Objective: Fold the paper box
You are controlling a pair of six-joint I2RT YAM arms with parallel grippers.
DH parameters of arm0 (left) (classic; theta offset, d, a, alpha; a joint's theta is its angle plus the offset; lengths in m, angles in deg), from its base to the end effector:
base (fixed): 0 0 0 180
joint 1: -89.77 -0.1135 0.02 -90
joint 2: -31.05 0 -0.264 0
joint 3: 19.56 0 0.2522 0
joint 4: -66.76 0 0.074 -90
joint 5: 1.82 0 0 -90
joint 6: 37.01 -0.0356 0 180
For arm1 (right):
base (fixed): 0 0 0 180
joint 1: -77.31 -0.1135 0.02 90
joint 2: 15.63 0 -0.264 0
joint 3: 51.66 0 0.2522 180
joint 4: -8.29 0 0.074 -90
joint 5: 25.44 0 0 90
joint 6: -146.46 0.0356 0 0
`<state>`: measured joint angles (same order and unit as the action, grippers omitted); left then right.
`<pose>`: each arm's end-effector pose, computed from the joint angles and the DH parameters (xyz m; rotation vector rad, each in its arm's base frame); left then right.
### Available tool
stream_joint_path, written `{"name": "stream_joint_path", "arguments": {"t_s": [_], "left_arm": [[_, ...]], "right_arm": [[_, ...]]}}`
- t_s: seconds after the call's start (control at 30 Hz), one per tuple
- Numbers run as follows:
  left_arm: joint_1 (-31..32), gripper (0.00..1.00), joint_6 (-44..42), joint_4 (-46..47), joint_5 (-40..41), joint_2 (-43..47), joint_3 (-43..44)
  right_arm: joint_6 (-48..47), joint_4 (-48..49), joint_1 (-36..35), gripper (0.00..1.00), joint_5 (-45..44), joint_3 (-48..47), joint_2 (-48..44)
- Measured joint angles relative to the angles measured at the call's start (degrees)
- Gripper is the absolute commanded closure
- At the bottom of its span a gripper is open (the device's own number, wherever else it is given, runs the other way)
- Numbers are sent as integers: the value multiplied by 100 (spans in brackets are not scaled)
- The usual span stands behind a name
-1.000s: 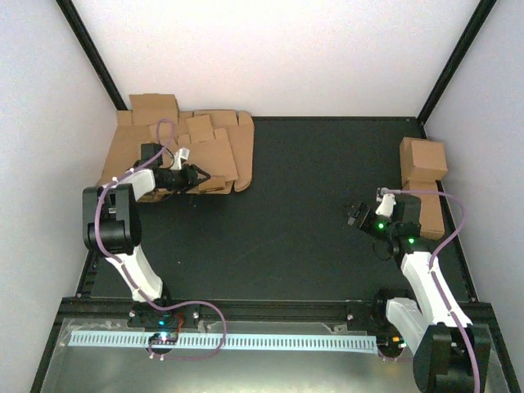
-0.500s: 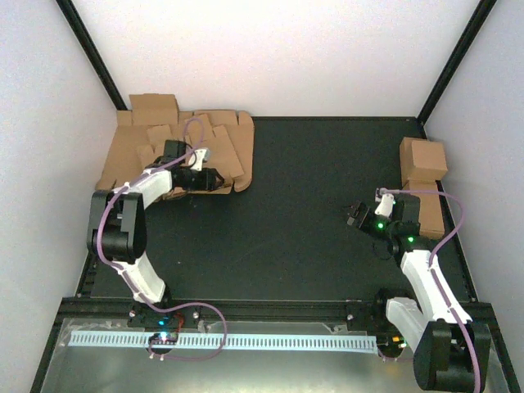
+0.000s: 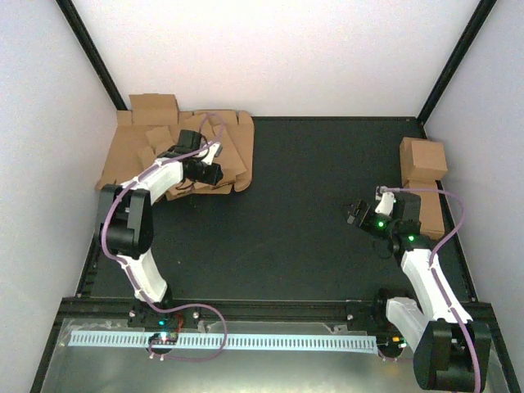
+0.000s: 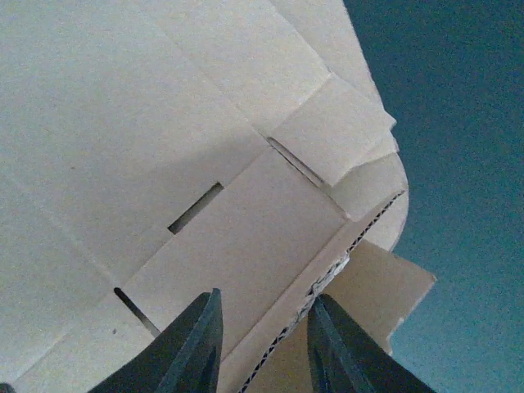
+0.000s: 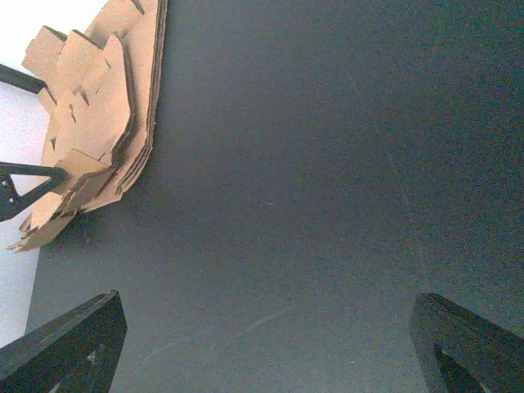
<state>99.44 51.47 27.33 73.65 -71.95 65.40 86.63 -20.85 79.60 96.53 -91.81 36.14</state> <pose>0.3706 -0.0722 0.2012 0.3455 2.5467 -0.3798 0.1832 0.0115 0.2021 0.3510 2.2804 0.8886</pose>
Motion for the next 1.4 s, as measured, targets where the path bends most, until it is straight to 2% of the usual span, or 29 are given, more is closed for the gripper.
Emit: {"name": "stream_joint_path", "arguments": {"t_s": [0.13,0.23,0.4,0.6,0.83,1.03,1.4], "left_arm": [[129,71,-157,-258,7,-127,236],[219,77,-280,-446,7,-262,511],[354,80,-431,-756,26,-463,831],[501,95,-496,-1093,216,-518,1115],[579,96,-557,-1685,461,-492,2330],[619,96,-601,-2094,909,-125,2881],[717,95,-645,-2225,1563,1123,3112]], "right_arm": [[0,-2,0,2,9,0,4],[0,0,0,2,9,0,4],[0,0,0,2,13,0,26],[0,0,0,2,13,0,68],[0,-2,0,2,13,-7,68],[2,-4,0,2,13,-7,68],[-2,-20,0,2,17,-125,68]]}}
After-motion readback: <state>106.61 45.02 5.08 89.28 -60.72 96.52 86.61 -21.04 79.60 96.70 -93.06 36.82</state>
